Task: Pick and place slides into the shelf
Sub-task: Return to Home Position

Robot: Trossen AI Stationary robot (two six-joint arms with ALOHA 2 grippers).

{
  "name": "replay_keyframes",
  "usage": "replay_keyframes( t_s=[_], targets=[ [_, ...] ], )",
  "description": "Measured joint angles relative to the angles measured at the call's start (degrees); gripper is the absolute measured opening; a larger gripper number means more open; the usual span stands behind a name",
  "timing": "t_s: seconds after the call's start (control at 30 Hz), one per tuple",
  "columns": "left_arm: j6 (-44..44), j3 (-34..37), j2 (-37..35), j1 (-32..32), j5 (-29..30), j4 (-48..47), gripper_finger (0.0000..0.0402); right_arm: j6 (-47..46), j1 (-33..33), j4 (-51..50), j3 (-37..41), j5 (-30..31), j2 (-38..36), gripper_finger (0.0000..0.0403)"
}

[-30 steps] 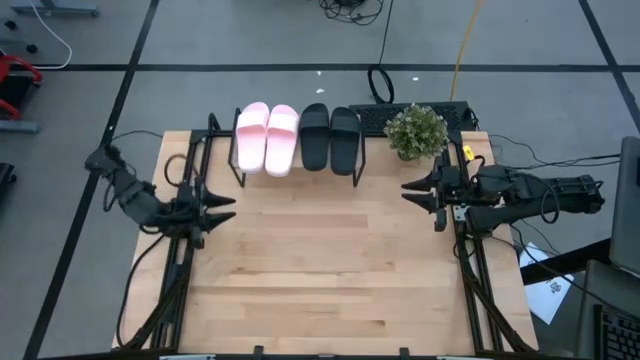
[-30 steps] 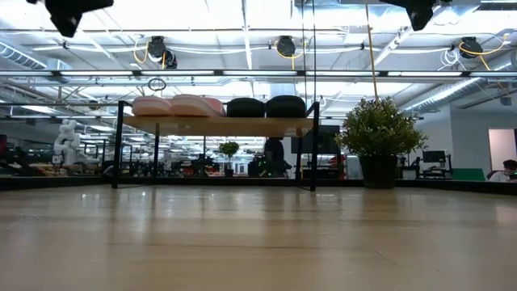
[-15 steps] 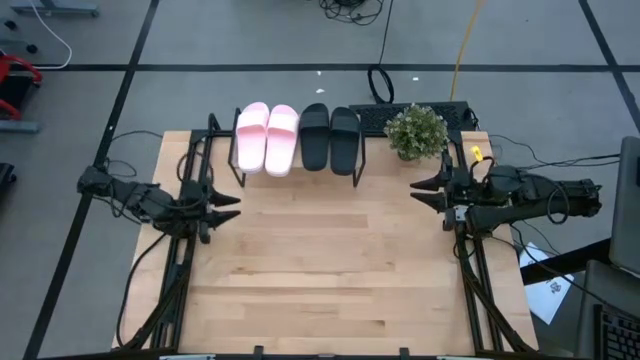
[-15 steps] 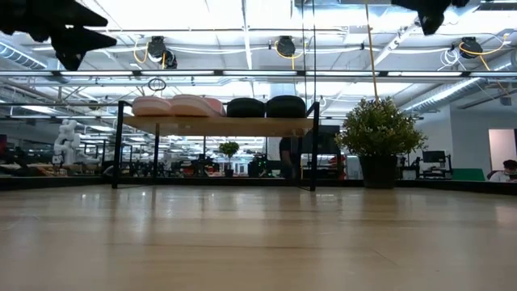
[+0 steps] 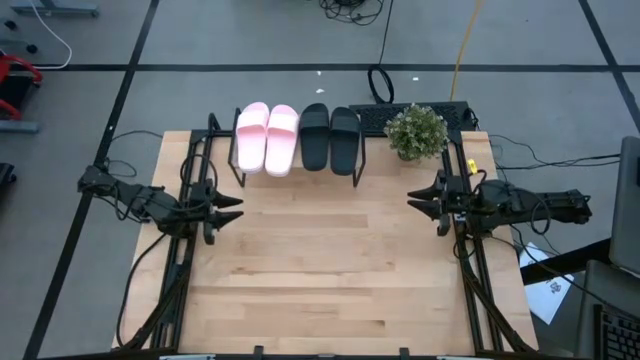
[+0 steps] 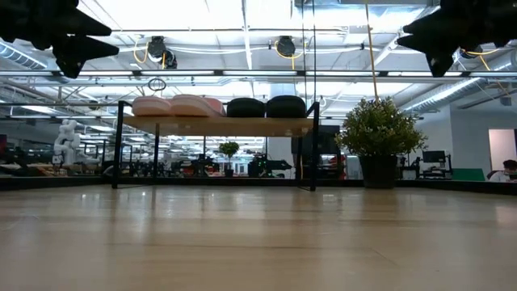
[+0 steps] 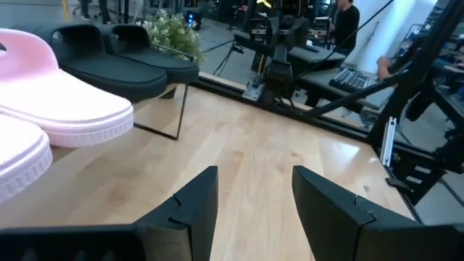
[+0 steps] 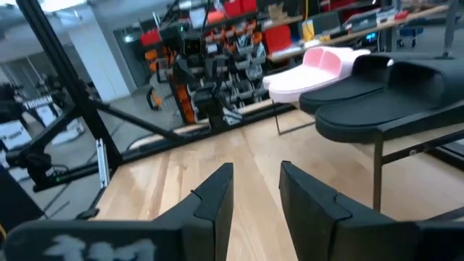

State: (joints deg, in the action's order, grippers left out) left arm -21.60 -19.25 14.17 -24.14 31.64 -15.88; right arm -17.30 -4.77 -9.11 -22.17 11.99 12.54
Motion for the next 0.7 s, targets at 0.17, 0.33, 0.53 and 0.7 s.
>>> replay_keyframes(
  t_s=[0.17,0.33,0.53,0.7],
  targets=[
    [-0.9,0.5,0.0,0.0,0.2,-0.1,0.0175,-0.2,0.6,0.8,4.5,-0.1,-7.0,0.0105],
    [-2.0,3.8,0.0,0.0,0.3,4.2,0.0175,-1.7,0.6,0.8,8.7,-0.1,-12.0,0.0105],
    [-2.8,9.2,0.0,0.0,0.0,8.7,0.0175,-4.8,0.6,0.6,11.6,-0.3,-12.2,0.0105],
    [-3.9,12.0,0.0,0.1,-0.1,8.9,0.0175,-5.1,0.6,1.5,13.0,-0.3,-12.3,0.0105]
  ],
)
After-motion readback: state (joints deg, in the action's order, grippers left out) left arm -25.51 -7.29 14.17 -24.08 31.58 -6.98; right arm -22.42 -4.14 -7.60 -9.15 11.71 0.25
